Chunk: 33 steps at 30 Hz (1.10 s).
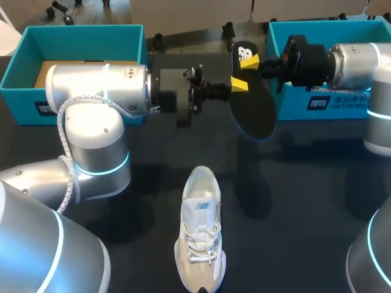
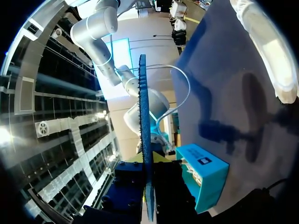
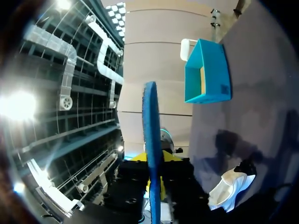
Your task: Take the shoe out of the shoebox, open the shoe tongue, remove and reinsert the insole, then place the shoe into the shoebox
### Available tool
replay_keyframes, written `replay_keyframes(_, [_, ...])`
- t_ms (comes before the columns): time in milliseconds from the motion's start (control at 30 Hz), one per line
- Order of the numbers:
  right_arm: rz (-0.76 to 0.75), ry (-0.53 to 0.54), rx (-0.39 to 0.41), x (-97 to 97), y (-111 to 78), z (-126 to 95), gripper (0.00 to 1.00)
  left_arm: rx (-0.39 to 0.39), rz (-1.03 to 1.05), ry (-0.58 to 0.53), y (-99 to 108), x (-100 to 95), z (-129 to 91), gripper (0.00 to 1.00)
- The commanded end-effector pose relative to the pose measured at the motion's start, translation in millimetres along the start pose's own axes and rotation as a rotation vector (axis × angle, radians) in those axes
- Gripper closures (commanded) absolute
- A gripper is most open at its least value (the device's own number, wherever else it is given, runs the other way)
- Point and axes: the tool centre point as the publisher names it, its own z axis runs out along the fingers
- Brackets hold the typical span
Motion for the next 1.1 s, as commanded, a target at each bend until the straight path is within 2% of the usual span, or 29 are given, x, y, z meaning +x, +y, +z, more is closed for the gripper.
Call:
replay_keyframes(33, [-0.012, -0.003, 0.001, -1.3, -4.6, 1, 0.00, -0.003, 0.000, 0.004, -1, 0.5, -5, 1.00])
replay_keyframes(300, [-0.034, -0.014, 0.015, -2.0, -24.0, -1, 0.00, -0.022, -0.026, 0.025, -6, 9.1, -39, 1.00])
replay_keyframes(567, [-0.039, -0.023, 0.018, -9.1, -42.3, -4, 0.00, -0.017, -0.052, 0.047, -23, 14.3, -83, 1.00])
replay_keyframes(900, [-0.039, -0.023, 0.018, -9.1, -42.3, -4, 0.00, -0.003, -0.196, 0.066, -44, 12.7, -125, 1.00])
replay_keyframes(1100, [-0.039, -0.023, 0.018, -9.1, -42.3, -4, 0.00, -0.013, -0.409, 0.119, -54, 0.9, -141, 1.00])
